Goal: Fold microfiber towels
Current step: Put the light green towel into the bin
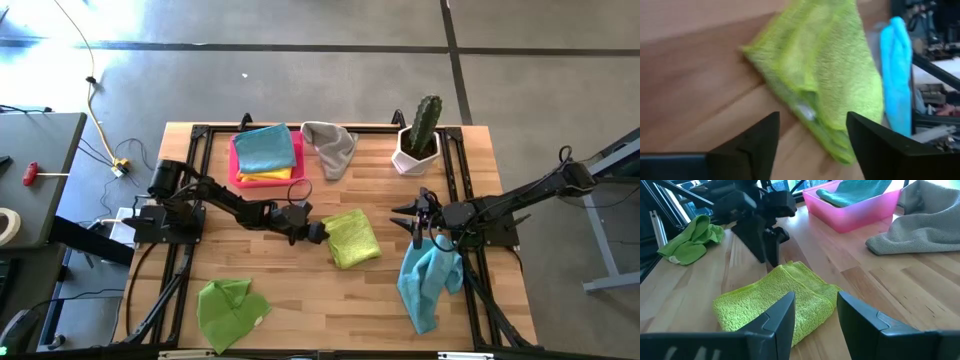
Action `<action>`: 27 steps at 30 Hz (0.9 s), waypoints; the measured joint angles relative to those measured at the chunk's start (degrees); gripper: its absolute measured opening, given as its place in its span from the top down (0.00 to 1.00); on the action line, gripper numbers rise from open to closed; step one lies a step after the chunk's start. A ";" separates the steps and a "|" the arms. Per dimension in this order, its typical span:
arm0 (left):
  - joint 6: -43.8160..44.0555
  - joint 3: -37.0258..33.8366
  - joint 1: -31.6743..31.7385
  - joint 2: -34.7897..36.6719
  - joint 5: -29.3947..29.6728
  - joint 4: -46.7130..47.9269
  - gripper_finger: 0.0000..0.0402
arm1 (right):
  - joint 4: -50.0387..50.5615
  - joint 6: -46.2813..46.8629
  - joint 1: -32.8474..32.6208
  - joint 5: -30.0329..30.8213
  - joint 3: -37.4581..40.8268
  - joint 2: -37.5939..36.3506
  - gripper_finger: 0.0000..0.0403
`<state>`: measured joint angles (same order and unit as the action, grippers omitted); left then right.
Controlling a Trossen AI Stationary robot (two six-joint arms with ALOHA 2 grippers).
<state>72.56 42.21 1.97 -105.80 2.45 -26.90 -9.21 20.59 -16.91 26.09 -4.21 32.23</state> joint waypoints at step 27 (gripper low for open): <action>1.83 19.19 0.71 -12.63 3.99 13.53 0.48 | 1.61 -0.05 -0.02 0.22 -0.07 0.07 0.66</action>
<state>74.40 61.41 2.68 -118.43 6.44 -13.37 -7.61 20.53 -16.92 26.30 -4.27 32.29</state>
